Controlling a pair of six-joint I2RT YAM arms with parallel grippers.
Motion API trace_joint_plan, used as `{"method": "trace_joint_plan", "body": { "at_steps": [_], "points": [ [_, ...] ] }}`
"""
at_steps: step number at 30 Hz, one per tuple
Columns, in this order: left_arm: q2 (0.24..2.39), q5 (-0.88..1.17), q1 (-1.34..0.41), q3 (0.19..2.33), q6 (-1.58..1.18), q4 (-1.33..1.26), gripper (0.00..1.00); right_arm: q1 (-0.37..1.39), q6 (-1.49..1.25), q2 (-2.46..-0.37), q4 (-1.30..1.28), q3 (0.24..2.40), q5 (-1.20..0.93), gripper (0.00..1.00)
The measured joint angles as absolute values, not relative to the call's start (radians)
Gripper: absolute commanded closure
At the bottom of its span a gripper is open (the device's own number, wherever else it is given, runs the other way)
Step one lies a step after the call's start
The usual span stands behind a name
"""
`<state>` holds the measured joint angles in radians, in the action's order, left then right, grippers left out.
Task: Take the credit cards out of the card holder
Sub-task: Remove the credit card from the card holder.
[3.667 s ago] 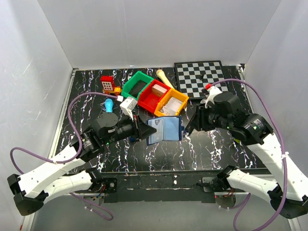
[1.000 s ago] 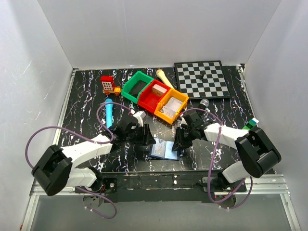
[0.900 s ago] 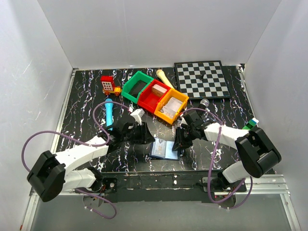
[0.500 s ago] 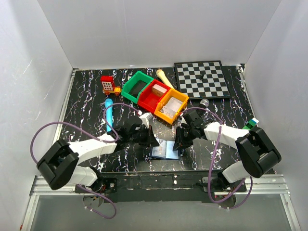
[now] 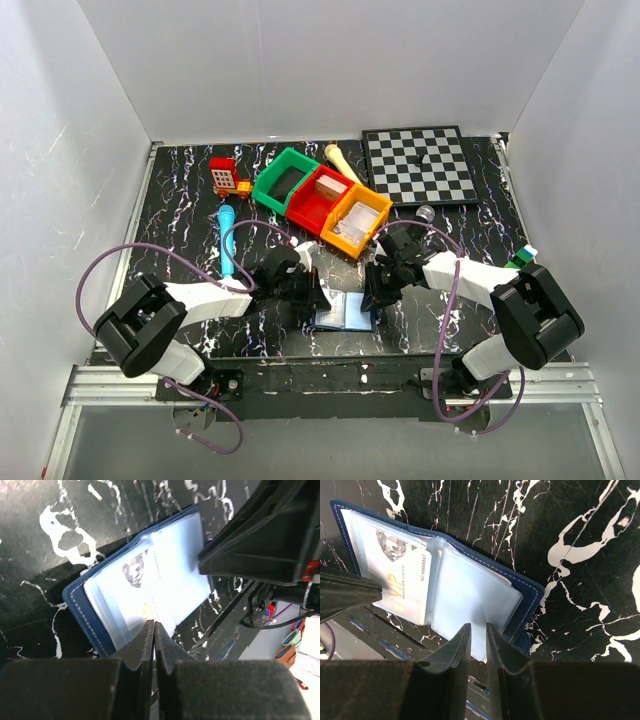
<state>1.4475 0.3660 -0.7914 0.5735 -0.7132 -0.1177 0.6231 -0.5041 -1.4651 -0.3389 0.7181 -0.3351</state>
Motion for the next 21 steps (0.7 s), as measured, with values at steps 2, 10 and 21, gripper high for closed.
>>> {"method": "trace_joint_plan", "body": {
  "at_steps": [2, 10, 21],
  "points": [
    [1.463, 0.365, -0.791, 0.562, -0.715, -0.121, 1.0, 0.623, -0.501, -1.465, -0.341, 0.718, -0.336, 0.74],
    [1.512, 0.361, -0.791, 0.55, -0.723, -0.15, 1.0, 0.624, -0.497, -1.465, -0.342, 0.718, -0.335, 0.74],
    [1.491, 0.346, -0.791, 0.545, -0.73, -0.144, 1.0, 0.624, -0.498, -1.419, -0.369, 0.728, -0.323, 0.63]
  ]
}}
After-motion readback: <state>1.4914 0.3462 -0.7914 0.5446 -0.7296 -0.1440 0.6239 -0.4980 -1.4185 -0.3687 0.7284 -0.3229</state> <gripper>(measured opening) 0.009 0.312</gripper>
